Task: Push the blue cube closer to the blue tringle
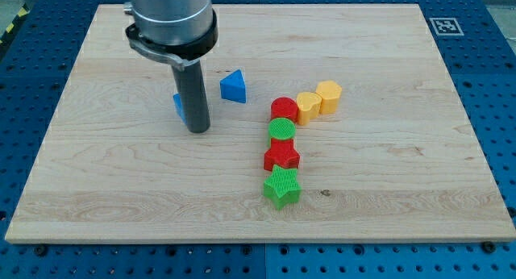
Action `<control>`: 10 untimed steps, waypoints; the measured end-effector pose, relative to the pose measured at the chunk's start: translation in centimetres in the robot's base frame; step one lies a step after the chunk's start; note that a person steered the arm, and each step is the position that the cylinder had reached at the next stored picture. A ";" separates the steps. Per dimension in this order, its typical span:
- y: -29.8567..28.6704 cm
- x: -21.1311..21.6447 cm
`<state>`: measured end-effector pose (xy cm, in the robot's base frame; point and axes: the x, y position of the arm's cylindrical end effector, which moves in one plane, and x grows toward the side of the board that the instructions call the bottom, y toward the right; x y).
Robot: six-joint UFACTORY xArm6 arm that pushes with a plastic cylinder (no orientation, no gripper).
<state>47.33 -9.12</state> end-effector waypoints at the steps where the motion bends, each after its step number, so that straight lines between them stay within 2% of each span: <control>1: -1.8 1.6; 2: -3.7 0.6; 5: 0.2 -1.1; 7: -3.9 -1.4; 10: -0.7 -3.2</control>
